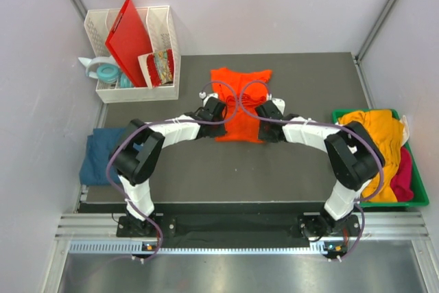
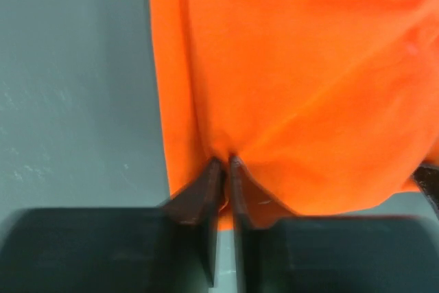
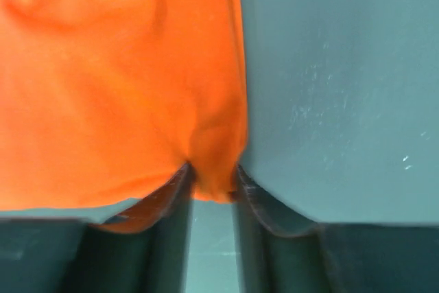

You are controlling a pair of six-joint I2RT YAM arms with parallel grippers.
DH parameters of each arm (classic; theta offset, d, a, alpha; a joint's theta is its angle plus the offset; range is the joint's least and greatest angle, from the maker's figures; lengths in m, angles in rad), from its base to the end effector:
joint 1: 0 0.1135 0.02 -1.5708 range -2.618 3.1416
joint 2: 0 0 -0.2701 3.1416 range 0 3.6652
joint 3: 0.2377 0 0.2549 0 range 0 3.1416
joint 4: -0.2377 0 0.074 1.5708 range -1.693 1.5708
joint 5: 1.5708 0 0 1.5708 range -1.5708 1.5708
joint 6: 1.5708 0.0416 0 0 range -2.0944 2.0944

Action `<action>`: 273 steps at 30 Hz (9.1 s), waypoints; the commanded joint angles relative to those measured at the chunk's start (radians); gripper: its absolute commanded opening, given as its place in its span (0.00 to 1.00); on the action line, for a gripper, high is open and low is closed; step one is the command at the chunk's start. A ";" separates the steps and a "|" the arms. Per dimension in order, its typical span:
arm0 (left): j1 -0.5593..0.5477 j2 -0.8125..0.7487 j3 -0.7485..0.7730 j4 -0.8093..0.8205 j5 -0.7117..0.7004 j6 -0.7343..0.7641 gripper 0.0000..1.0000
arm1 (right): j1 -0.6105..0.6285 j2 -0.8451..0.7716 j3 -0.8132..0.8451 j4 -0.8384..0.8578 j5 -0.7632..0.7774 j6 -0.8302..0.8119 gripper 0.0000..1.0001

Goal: Fold and stack the t-shirts
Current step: Fold the folded rectangular tshirt in 1/3 of the way, then grab one side of the 2/3 rectangular tshirt with both arms, then fold the long partially folded tshirt into a neat square

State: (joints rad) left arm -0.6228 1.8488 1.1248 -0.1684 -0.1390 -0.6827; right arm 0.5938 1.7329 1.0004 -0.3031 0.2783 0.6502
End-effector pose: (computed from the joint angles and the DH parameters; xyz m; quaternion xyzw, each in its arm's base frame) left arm 0.3216 -0.2238 0.1644 -0.0513 0.9396 -0.1496 0.3035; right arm 0.2932 0.1842 0.1610 0.0636 0.9537 0.0439 0.2908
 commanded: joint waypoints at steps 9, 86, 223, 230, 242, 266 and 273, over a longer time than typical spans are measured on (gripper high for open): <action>-0.044 -0.154 -0.178 -0.046 0.062 -0.021 0.00 | 0.090 -0.128 -0.160 -0.079 -0.030 0.118 0.00; -0.155 -0.517 -0.309 -0.033 -0.053 0.043 0.00 | 0.058 0.113 0.442 -0.096 0.153 -0.063 0.00; -0.273 -0.356 -0.464 -0.221 0.039 -0.167 0.12 | 0.483 -0.366 -0.388 -0.318 0.070 0.503 0.00; -0.278 -0.463 -0.513 -0.270 0.027 -0.166 0.00 | 0.492 -0.389 -0.385 -0.338 0.084 0.506 0.00; -0.308 -0.723 -0.331 -0.424 -0.097 -0.110 0.00 | 0.561 -0.470 -0.154 -0.522 0.295 0.500 0.00; -0.046 -0.349 0.032 -0.191 -0.261 0.098 0.00 | 0.051 -0.227 0.243 -0.308 0.294 0.000 0.00; 0.040 -0.122 0.233 -0.186 -0.237 0.167 0.00 | -0.067 0.031 0.478 -0.281 0.239 -0.080 0.00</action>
State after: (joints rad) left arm -0.6281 1.6302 1.2346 -0.3588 -0.3309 -0.5930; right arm 0.5968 1.6711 1.3567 -0.6029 0.4892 0.6685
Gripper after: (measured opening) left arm 0.022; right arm 0.014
